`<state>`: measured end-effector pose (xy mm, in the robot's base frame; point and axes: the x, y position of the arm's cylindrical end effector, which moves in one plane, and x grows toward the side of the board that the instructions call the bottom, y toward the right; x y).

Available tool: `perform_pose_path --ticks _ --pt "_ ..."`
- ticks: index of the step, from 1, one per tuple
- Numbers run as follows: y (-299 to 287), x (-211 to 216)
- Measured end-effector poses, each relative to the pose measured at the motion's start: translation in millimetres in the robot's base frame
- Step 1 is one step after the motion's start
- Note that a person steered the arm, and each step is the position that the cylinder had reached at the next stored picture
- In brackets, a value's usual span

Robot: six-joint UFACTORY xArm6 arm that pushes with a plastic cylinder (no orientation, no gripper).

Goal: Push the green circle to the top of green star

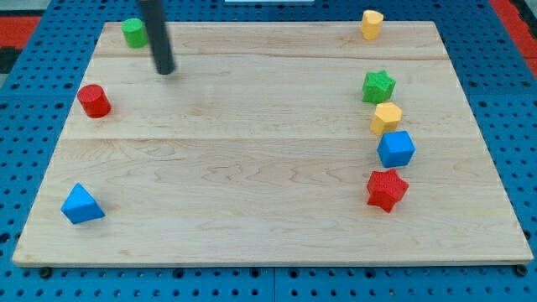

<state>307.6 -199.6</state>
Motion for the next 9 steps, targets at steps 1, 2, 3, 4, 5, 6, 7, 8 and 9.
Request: perform_pose_path --ticks 1,2,3,4,5,6,7,8,9 --pt "-51.1 -18.6" --pt "-71.6 -61.4" --pt "-84.7 -63.7" --pt "-39.9 -68.7" --pt "-35.9 -68.7" --pt "-35.7 -68.7" --pt "-39.4 -69.6" --pt "-38.5 -84.1" --pt "-37.4 -87.0"
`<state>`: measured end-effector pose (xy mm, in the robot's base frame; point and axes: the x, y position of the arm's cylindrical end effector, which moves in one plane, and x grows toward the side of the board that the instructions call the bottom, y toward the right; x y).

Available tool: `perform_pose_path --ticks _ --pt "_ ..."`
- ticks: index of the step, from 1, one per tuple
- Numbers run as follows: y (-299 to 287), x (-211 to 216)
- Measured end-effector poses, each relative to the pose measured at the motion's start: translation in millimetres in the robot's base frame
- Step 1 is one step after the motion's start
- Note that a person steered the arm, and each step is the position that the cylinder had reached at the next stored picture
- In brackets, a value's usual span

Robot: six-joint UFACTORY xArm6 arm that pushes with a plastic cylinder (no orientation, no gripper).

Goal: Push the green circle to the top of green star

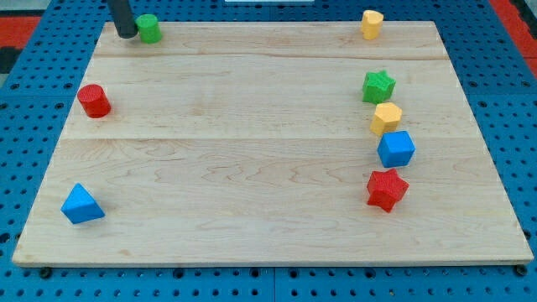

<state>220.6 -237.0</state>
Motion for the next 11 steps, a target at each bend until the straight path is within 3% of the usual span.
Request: perform_pose_path --ticks 1,2,3,5,6,7,11 --pt "-46.6 0.0" --pt "-67.2 -28.6" --pt "-65.3 -29.6" --pt "43.1 -25.9" --pt "76.8 9.1" --pt "88.3 44.0" --pt "196.8 75.8"
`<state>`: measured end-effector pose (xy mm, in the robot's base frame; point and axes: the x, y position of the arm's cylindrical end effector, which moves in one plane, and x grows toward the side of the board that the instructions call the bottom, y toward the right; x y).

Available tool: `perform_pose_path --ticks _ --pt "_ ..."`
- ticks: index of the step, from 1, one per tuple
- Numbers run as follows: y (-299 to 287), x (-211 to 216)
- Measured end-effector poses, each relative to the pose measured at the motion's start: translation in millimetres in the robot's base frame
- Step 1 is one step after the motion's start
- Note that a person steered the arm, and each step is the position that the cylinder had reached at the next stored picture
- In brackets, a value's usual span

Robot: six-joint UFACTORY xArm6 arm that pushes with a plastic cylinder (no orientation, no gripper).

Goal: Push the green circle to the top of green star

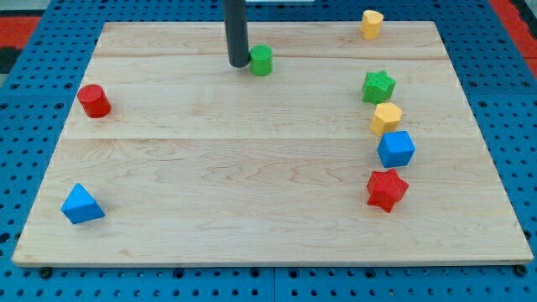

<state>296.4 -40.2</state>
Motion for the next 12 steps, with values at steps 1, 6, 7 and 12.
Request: perform_pose_path --ticks 1,6,7,12 --pt "15.7 6.1" --pt "64.9 19.3" --pt "68.7 1.4" --pt "124.1 20.2"
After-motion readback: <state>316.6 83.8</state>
